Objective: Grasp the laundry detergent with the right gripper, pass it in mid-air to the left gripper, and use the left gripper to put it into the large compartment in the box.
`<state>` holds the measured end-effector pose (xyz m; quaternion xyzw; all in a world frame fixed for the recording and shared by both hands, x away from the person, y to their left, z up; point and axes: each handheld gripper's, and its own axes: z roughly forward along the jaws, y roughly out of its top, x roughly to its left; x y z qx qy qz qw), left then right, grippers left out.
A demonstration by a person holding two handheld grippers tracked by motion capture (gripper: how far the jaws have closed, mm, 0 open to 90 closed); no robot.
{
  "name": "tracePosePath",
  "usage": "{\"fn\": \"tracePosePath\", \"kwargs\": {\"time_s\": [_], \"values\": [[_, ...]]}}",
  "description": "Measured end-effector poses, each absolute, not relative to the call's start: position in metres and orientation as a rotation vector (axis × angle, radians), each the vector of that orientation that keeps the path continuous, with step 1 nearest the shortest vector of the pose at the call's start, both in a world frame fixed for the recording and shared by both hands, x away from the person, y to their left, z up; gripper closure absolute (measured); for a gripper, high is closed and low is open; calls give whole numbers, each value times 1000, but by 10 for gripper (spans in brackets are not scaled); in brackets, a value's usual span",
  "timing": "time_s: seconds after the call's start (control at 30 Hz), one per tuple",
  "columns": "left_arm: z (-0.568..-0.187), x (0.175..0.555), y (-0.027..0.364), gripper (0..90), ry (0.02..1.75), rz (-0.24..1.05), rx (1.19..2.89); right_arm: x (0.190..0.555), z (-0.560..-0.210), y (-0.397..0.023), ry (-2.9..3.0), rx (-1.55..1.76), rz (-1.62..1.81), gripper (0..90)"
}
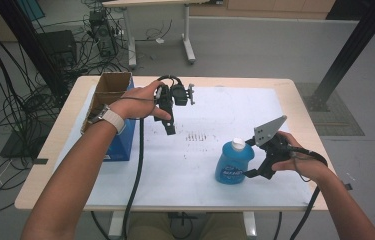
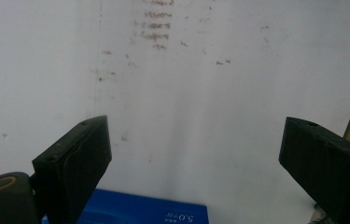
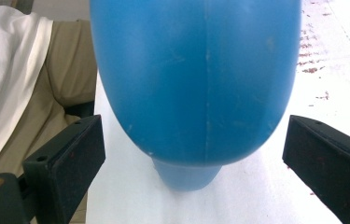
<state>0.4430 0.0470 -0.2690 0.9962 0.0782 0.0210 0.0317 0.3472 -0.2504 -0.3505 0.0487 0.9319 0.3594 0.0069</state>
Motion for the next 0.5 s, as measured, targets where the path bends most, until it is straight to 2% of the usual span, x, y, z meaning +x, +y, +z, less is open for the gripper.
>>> {"fn": "tracePosePath", "kwargs": {"time_s": [0.5], "values": [[-269, 442, 46, 96, 239, 70, 3070, 347, -351, -250, 2918, 153, 1122, 58]]}}
